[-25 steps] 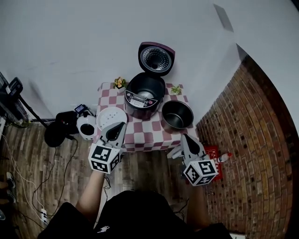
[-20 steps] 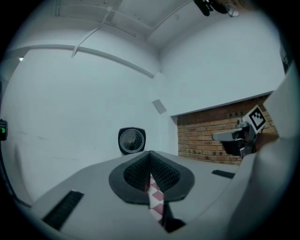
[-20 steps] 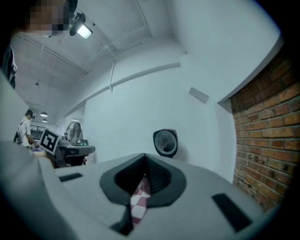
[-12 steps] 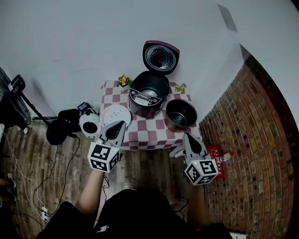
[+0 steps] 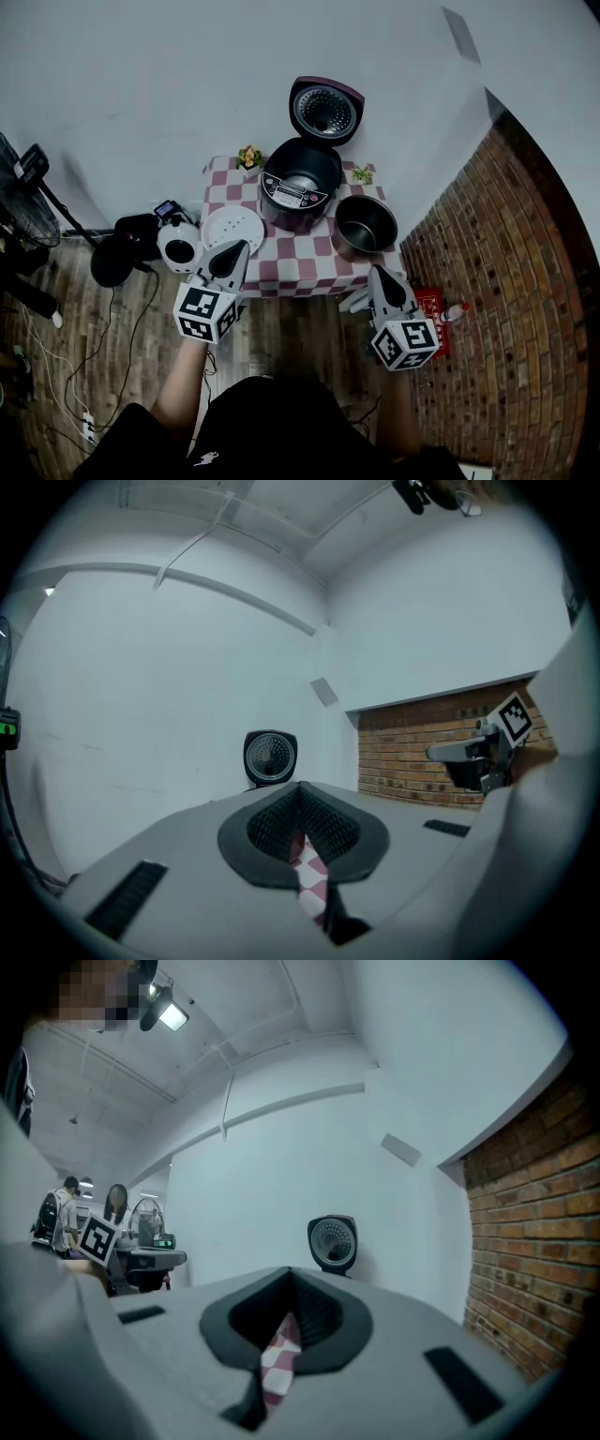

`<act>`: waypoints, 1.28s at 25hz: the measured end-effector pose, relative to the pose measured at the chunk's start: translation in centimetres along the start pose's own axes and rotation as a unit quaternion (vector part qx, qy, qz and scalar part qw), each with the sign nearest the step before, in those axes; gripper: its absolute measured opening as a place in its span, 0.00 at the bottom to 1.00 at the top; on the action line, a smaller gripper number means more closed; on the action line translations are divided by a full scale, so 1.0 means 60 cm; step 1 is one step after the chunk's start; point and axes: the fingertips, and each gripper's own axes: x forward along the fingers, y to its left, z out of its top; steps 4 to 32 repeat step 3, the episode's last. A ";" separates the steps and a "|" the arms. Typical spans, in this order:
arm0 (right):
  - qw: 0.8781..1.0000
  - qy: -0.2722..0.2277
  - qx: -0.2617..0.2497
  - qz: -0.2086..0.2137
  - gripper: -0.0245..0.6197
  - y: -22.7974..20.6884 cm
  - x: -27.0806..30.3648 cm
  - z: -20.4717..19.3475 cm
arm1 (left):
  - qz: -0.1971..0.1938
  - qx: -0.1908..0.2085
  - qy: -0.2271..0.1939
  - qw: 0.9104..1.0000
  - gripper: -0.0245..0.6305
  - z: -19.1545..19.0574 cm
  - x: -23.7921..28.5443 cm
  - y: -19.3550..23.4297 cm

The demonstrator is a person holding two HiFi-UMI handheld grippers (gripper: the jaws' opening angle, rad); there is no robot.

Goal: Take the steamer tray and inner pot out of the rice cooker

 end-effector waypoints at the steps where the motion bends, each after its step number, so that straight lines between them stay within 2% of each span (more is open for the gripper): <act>1: 1.000 0.001 -0.002 -0.001 0.04 0.001 0.001 -0.001 | -0.001 -0.001 0.000 1.000 0.04 -0.002 0.000 0.000; 32: 1.000 0.003 -0.006 -0.002 0.04 0.002 0.002 -0.002 | -0.003 -0.003 0.000 1.000 0.04 -0.005 0.001 0.000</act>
